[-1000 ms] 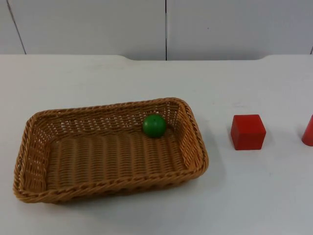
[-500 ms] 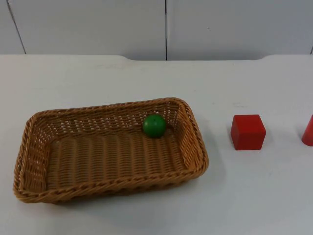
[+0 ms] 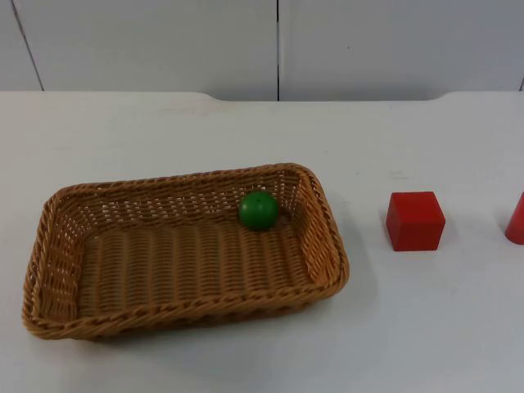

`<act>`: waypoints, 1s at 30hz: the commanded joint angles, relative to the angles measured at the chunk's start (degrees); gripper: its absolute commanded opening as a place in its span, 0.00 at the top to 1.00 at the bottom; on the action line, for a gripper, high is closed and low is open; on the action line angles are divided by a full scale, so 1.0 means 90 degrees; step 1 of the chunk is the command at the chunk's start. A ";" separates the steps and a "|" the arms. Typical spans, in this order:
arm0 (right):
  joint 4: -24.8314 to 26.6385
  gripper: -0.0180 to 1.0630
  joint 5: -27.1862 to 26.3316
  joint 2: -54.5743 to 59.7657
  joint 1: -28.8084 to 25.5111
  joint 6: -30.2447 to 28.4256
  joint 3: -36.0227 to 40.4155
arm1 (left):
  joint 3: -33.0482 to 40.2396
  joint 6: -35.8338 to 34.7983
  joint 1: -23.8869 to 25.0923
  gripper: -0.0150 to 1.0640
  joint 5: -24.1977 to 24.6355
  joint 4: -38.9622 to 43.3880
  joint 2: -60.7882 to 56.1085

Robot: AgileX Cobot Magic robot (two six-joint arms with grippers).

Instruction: Pick up the basket with the left hand and place the object to the left of the red cylinder into the basket with the right hand.

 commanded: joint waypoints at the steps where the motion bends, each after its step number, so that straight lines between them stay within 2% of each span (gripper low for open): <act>1: -0.0004 0.01 -0.0094 -0.0017 0.0024 -0.0010 0.0018 | 0.0016 0.0023 -0.0036 0.13 0.0002 0.0045 -0.0026; 3: -0.0004 0.01 -0.0094 -0.0017 0.0024 -0.0010 0.0018 | 0.0016 0.0023 -0.0036 0.12 0.0002 0.0045 -0.0026; 5: -0.0004 0.01 -0.0094 -0.0017 0.0024 -0.0010 0.0018 | 0.0016 0.0023 -0.0036 0.02 0.0002 0.0045 -0.0026; 6: -0.0004 0.01 -0.0094 -0.0017 0.0024 -0.0010 0.0018 | 0.0016 0.0023 -0.0036 0.01 0.0002 0.0045 -0.0026; 26: -0.0004 0.01 -0.0094 -0.0017 0.0008 -0.0010 0.0018 | 0.0016 0.0023 -0.0036 0.01 0.0002 0.0033 -0.0026; 30: -0.0004 0.01 -0.0105 -0.0017 -0.0420 -0.0010 0.0018 | 0.0016 0.0023 -0.0036 0.01 0.0002 0.0033 -0.0026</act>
